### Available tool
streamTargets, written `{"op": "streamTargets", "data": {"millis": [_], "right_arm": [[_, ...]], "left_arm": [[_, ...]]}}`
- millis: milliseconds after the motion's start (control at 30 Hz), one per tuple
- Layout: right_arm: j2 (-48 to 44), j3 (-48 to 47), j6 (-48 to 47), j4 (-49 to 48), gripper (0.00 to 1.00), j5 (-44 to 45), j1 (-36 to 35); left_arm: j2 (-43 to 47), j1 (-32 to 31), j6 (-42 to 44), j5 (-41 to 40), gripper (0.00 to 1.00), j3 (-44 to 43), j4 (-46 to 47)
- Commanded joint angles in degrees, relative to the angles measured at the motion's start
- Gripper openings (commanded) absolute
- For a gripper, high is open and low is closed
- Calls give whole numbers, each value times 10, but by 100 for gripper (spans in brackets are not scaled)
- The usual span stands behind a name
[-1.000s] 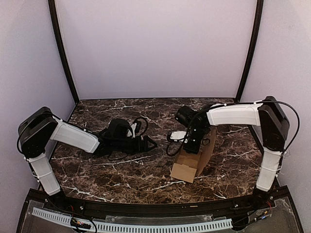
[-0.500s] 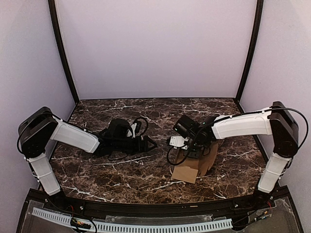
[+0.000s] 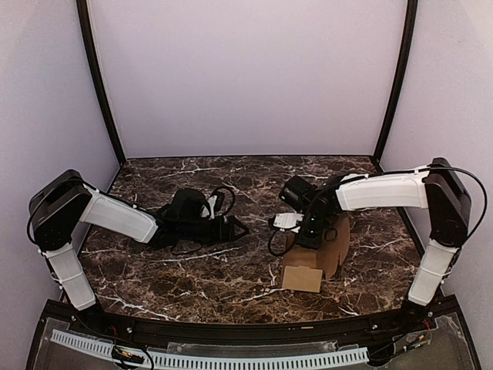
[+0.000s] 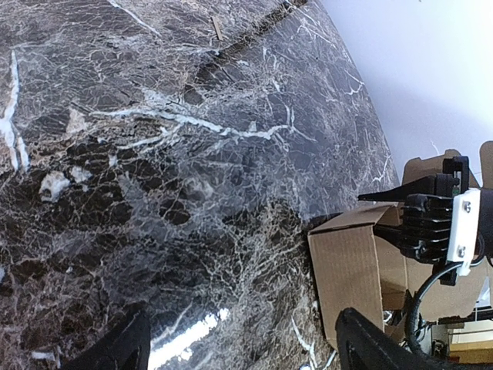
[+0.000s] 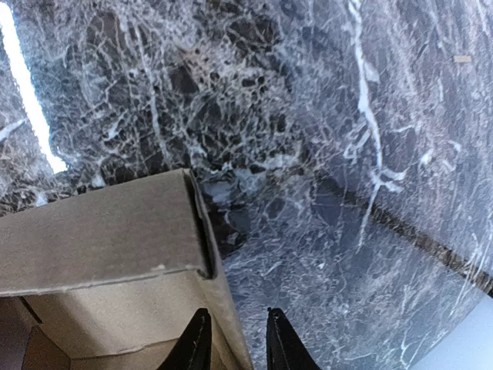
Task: Fold the paper box
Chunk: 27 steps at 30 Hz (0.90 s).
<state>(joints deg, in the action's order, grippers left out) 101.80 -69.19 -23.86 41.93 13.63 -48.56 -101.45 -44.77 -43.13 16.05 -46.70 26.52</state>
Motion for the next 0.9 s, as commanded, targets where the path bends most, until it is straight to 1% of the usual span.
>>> {"op": "streamTargets", "data": {"millis": [0, 133, 367, 500, 567, 667, 867], "right_arm": [[23, -8, 15, 39, 26, -44, 12], [36, -5, 12, 38, 27, -69, 20], [50, -10, 5, 27, 25, -87, 29], [50, 2, 1, 14, 14, -83, 30], [44, 11, 0, -3, 9, -66, 29], [33, 30, 2, -33, 9, -34, 28], [-12, 67, 6, -82, 6, 82, 3]], "left_arm": [[20, 3, 10, 7, 84, 0, -6], [15, 3, 13, 10, 84, -5, -7], [8, 4, 19, 13, 84, -18, -16], [6, 3, 20, 13, 84, -19, -15], [4, 4, 19, 13, 84, -18, -14], [-1, 3, 17, 14, 84, -19, -9], [-6, 4, 14, 15, 84, -19, -5]]}}
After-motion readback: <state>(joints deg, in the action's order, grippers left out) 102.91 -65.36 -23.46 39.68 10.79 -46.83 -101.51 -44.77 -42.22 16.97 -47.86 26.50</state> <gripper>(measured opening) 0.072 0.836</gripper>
